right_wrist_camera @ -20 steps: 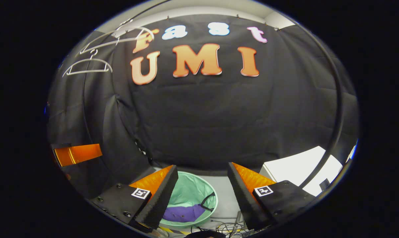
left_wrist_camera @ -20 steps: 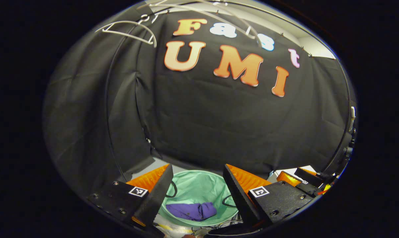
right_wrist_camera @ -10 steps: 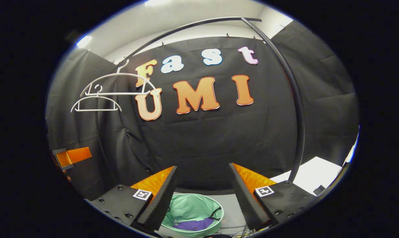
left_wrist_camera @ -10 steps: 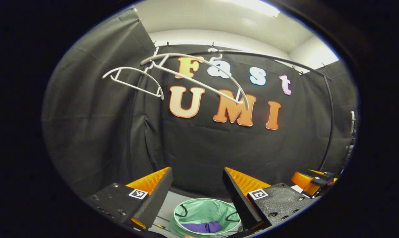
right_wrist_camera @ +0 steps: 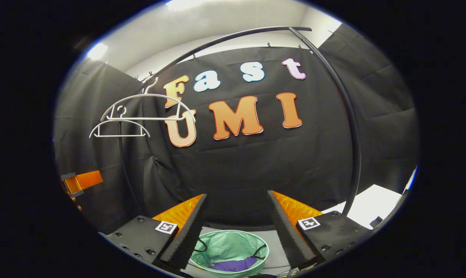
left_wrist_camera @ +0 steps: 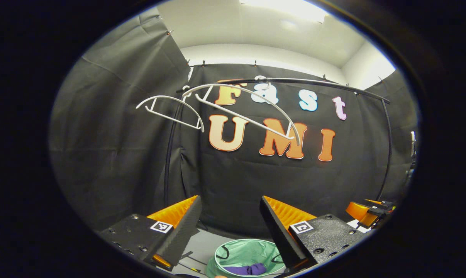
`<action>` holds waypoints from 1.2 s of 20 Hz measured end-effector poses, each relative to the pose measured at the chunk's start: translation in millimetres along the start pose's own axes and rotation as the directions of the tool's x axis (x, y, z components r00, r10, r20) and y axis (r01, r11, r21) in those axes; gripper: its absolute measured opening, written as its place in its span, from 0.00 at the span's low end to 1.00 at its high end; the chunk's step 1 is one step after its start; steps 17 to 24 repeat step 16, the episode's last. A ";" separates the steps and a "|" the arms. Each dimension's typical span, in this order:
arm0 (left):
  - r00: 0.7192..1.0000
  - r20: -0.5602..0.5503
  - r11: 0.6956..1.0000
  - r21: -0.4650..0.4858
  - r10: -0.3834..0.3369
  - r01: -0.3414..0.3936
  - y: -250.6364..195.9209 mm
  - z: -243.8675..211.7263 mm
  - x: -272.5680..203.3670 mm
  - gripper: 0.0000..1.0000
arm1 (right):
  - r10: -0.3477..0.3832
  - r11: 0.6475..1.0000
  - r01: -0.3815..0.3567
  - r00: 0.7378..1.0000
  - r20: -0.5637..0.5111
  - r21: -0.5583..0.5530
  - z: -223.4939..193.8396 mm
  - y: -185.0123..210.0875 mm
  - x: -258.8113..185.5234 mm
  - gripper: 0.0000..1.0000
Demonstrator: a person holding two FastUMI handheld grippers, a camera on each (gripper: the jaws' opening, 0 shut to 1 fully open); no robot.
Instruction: Grasp the clothes on the hanger with both hands and then place them into the laundry hamper below.
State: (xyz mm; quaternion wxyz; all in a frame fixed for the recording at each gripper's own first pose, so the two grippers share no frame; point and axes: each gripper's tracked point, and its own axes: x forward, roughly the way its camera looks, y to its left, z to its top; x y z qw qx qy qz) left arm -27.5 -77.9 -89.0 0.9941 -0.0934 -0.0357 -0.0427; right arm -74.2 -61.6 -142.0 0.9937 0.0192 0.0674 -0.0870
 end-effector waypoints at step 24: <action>0.999 -0.029 1.000 -0.003 0.015 -0.015 13.4 -8.5 5.3 0.93 | -0.002 1.000 0.003 1.000 -0.019 0.027 -10.2 -2.0 10.3 0.89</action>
